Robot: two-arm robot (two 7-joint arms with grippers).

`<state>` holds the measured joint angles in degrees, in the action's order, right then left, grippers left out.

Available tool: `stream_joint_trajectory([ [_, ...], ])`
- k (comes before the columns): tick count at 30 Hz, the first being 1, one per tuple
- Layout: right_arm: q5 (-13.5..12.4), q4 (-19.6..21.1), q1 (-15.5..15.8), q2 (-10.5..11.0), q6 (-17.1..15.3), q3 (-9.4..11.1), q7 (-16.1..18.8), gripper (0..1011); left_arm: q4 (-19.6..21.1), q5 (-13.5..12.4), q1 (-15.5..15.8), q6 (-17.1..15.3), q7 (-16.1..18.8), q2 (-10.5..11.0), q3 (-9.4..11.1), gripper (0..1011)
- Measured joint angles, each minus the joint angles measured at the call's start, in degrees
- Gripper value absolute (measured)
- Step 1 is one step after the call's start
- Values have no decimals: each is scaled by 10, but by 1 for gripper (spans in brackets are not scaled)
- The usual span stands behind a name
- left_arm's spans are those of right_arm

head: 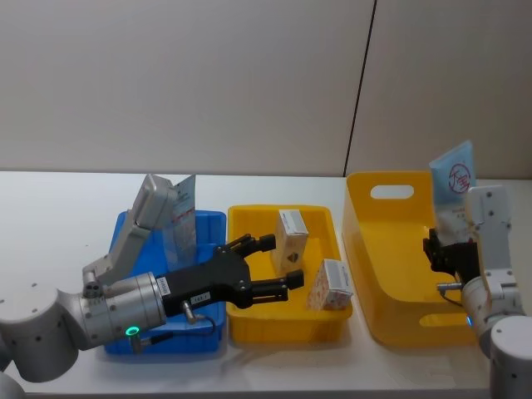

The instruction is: Bimanual collaborative sorting of washing and personal care products

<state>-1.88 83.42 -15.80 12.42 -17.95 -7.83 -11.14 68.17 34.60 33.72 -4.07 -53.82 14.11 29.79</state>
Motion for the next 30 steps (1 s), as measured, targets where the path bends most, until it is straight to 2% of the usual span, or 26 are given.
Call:
stream_joint_trajectory([
  [5, 1, -3, -1, -1, -2, 0, -1, 811, 0, 0, 0, 0, 0, 0, 0, 1001],
  [6, 1, -3, -2, -1, -2, 0, -1, 871, 0, 0, 0, 0, 0, 0, 0, 1001],
  [12, 2, -5, -3, -2, -3, 0, -2, 1003, 0, 0, 0, 0, 0, 0, 0, 1001],
  [30, 0, 1, -2, -4, 3, 4, 1, 1003, 0, 0, 0, 0, 0, 0, 0, 1001],
])
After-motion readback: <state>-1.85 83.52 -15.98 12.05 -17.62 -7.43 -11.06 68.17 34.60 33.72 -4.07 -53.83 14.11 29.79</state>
